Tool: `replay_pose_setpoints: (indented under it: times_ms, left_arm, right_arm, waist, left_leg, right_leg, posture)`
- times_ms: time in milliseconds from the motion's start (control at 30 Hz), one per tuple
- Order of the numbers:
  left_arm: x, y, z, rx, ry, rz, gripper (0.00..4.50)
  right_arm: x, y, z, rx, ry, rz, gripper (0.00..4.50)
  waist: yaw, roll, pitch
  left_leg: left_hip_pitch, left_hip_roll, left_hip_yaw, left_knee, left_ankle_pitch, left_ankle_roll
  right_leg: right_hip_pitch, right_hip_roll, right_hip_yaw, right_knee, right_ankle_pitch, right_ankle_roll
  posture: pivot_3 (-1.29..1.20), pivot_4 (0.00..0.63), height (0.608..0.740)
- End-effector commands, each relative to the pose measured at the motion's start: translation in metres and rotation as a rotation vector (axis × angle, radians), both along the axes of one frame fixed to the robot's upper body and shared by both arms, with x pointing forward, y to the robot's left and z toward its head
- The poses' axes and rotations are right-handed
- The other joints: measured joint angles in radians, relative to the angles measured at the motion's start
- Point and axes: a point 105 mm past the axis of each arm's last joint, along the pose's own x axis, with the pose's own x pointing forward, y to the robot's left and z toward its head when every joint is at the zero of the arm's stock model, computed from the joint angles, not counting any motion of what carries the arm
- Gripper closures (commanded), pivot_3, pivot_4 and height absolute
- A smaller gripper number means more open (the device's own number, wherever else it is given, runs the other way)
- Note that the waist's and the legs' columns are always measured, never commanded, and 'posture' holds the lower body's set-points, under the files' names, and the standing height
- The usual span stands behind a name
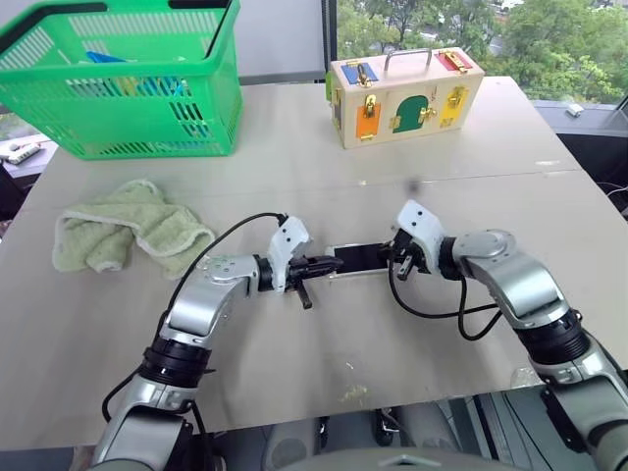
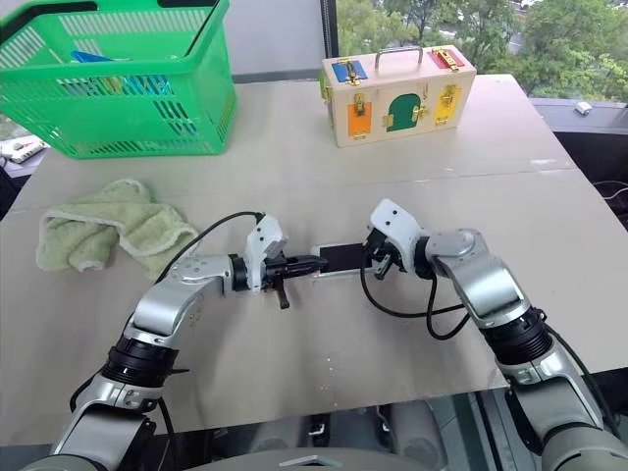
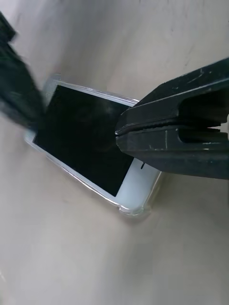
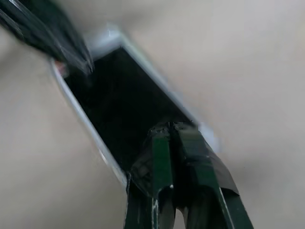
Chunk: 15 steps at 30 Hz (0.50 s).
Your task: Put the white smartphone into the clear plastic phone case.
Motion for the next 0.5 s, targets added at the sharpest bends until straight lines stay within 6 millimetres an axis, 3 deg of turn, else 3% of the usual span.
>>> replay_pose_setpoints:
  times_ms: [33,167,333,433,500]
  left_arm:
    - [0.001,0.004,-0.013,0.049,0.019,0.018,4.49]
    - [0.003,0.0,-0.013,0.05,0.017,0.022,4.49]
    - [0.0,-0.005,-0.015,0.045,0.02,0.019,4.49]
    - [-0.003,-0.009,-0.011,0.038,0.017,0.017,4.49]
    - [-0.004,-0.01,-0.007,0.035,0.017,0.021,4.49]
  right_arm:
    - [0.005,-0.02,-0.016,-0.064,0.154,-0.127,4.5]
    - [0.006,-0.02,-0.028,-0.037,0.329,-0.186,4.5]
    - [-0.01,-0.026,-0.083,-0.159,0.499,-0.134,4.5]
    - [-0.015,-0.02,-0.093,-0.142,0.547,-0.107,4.5]
    - [-0.016,-0.02,-0.103,-0.176,0.55,-0.11,4.5]
  waist:
    - [0.0,-0.001,-0.001]
    - [0.001,-0.001,-0.008]
    - [0.003,-0.003,-0.027]
    - [0.0,-0.004,-0.039]
    - [-0.005,-0.005,-0.044]
  left_leg:
    - [0.0,0.0,0.0,0.0,0.0,0.0]
    - [0.002,0.0,-0.002,0.0,0.0,0.0]
    - [0.005,0.0,-0.002,0.0,0.0,0.0]
    - [0.02,0.001,-0.002,-0.004,-0.001,0.001]
    - [0.02,0.001,-0.003,-0.004,-0.001,0.0]
  right_leg:
    - [0.0,0.0,0.0,0.0,0.0,0.0]
    - [0.003,0.0,-0.002,0.0,0.0,0.0]
    - [0.007,-0.001,-0.002,-0.001,0.0,-0.001]
    - [0.02,-0.005,-0.003,-0.006,-0.003,-0.004]
    - [0.019,-0.005,-0.003,-0.006,-0.003,-0.004]
  posture:
    - [0.0,0.15,0.74]
    - [0.0,0.15,0.74]
    - [0.0,0.15,0.74]
    - [0.0,0.15,0.74]
    - [0.0,0.15,0.74]
